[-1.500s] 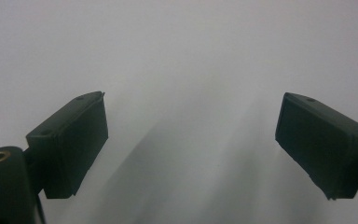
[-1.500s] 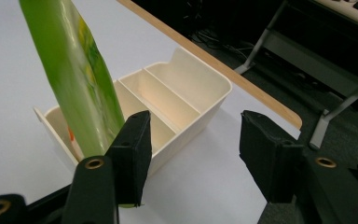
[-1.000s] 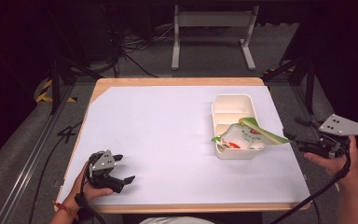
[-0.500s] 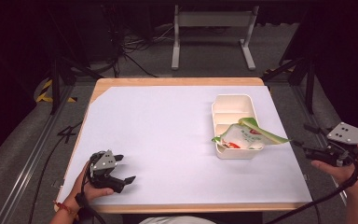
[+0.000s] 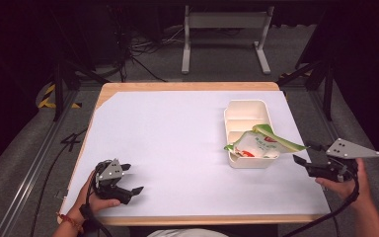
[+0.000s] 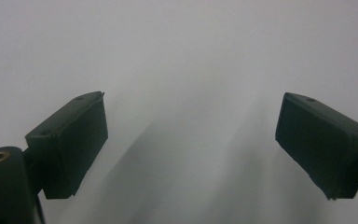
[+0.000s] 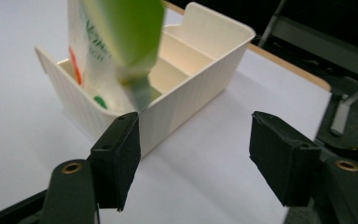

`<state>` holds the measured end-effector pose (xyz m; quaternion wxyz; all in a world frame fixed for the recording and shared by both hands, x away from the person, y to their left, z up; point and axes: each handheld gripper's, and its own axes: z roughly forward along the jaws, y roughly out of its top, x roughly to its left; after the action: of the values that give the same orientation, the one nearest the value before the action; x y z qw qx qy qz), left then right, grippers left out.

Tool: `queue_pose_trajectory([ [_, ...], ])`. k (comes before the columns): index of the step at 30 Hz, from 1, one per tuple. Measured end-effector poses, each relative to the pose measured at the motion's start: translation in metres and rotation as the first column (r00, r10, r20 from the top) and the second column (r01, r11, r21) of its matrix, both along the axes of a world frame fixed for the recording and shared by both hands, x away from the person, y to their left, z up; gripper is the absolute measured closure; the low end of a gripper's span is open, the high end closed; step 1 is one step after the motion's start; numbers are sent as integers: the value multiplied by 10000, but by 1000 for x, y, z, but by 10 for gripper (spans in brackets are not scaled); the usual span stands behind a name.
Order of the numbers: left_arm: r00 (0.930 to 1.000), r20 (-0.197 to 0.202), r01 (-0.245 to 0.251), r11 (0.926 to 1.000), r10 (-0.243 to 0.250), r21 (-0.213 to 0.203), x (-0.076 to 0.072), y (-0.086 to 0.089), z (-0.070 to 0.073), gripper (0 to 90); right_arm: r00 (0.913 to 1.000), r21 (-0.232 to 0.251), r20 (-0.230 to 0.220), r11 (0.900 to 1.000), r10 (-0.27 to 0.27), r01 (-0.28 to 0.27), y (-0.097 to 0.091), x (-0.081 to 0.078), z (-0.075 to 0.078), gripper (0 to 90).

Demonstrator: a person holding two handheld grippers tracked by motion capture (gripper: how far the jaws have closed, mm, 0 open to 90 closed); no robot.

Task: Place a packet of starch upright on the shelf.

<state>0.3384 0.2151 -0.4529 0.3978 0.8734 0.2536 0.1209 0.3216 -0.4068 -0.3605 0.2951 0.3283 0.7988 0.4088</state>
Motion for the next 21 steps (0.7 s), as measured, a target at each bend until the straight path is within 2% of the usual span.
queue_pose_trajectory([
  [2, 10000, -6, 9, 10000, -9, -2, 0, 0, 0, 101, 10000, -23, -89, 10000, 33, -33, 2, 1, -7, 331],
  [6, 10000, 21, -1, 10000, 1, 5, 0, 0, 0, 101, 9998, 232, -171, 9997, 81, -77, 5, 2, -26, 329],
  [13, 9998, 199, -64, 10000, 63, 21, -1, 1, 1, 101, 9992, 206, -404, 9998, 78, -70, 9, 3, -45, 308],
  [16, 9993, 328, -161, 9999, 160, 26, -1, 2, 2, 101, 9985, 215, -503, 9996, 207, -197, 12, 1, -57, 271],
  [19, 9984, 508, -264, 9996, 265, -25, -2, 3, 3, 101, 9990, 172, -432, 9998, 92, -84, 14, -1, -64, 232],
  [21, 9971, 685, -334, 9994, 340, -95, -3, 4, 4, 102, 9985, 466, -538, 9989, -22, 47, 14, -2, -71, 179],
])
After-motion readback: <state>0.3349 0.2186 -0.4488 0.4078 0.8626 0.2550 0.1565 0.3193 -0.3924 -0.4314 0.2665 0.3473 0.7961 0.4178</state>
